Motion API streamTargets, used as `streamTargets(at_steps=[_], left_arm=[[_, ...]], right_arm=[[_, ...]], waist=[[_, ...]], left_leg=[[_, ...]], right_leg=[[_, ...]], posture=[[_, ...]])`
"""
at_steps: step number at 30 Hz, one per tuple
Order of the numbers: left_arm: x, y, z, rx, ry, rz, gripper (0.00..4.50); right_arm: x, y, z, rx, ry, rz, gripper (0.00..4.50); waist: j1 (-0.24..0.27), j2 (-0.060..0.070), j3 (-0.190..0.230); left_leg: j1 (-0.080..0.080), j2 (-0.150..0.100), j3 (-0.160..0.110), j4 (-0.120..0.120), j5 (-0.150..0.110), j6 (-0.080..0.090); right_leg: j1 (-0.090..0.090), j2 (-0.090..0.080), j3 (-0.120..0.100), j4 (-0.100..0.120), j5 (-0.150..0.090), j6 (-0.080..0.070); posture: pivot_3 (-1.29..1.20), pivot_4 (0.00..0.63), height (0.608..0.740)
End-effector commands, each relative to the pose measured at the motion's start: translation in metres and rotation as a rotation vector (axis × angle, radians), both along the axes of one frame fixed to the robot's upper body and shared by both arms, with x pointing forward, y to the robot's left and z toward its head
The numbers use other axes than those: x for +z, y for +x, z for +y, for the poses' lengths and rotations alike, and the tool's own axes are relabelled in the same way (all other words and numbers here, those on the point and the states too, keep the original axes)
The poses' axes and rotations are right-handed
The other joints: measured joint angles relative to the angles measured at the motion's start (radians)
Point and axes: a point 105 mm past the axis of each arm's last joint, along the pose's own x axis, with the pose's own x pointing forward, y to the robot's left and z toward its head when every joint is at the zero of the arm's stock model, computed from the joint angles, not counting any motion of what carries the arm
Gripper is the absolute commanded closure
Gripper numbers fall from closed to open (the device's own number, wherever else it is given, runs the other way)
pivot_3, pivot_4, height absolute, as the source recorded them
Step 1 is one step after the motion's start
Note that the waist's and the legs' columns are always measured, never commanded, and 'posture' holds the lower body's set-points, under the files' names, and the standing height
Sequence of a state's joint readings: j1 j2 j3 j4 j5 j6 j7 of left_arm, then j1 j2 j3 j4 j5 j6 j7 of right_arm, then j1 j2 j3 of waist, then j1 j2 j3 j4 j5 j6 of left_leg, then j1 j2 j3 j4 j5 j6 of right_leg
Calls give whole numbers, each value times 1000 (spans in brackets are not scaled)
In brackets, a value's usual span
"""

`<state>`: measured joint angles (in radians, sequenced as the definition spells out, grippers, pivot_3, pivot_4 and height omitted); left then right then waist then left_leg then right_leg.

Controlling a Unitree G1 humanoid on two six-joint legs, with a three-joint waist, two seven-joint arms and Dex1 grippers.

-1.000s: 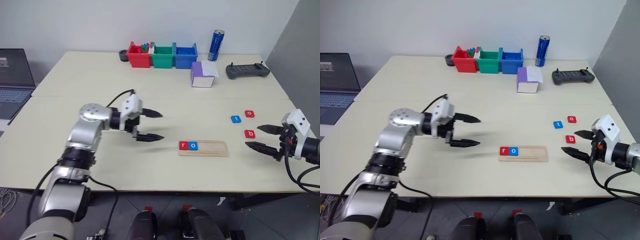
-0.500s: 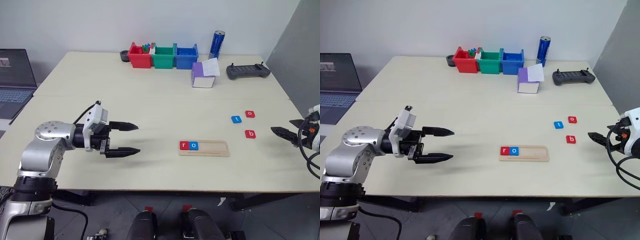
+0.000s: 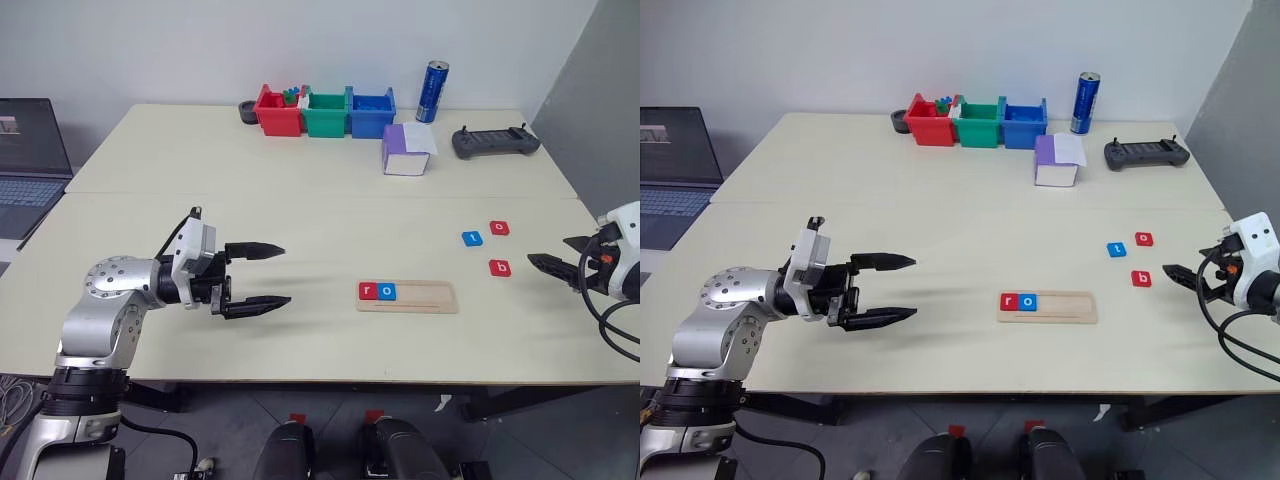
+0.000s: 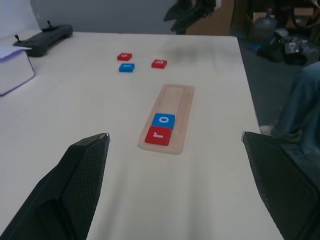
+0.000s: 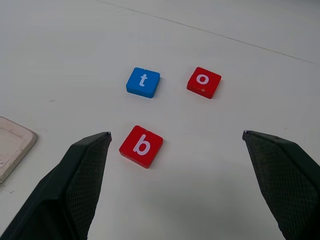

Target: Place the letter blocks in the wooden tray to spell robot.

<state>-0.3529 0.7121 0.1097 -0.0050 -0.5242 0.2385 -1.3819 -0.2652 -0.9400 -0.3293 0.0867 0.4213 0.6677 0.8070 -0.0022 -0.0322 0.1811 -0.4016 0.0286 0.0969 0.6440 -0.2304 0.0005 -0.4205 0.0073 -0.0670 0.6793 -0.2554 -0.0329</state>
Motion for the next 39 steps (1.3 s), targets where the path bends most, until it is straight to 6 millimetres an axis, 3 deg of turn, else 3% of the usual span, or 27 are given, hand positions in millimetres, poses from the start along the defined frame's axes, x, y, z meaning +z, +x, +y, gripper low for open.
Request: streamTargets(at_steps=[1,5,17,39], left_arm=[[-5,1,5,14,4,-34,13],[-22,7,9,20,14,-37,13],[-34,6,10,47,-60,-89,13],[-36,7,24,78,-55,-109,13]], right_arm=[[14,2,7,34,-5,-52,0],[14,5,10,46,9,-59,0],[21,7,20,106,42,-78,0],[21,11,27,128,58,-79,0]], waist=[[0,0,0],[0,0,0],[1,0,0],[1,0,0]], left_leg=[[0,0,0,0,0,0],[0,0,0,0,0,0],[0,0,0,0,0,0],[0,0,0,0,0,0]], right_leg=[[0,0,0,0,0,0],[0,0,0,0,0,0],[0,0,0,0,0,0],[0,0,0,0,0,0]], posture=[[0,150,740],[0,150,740],[0,150,740],[0,150,740]])
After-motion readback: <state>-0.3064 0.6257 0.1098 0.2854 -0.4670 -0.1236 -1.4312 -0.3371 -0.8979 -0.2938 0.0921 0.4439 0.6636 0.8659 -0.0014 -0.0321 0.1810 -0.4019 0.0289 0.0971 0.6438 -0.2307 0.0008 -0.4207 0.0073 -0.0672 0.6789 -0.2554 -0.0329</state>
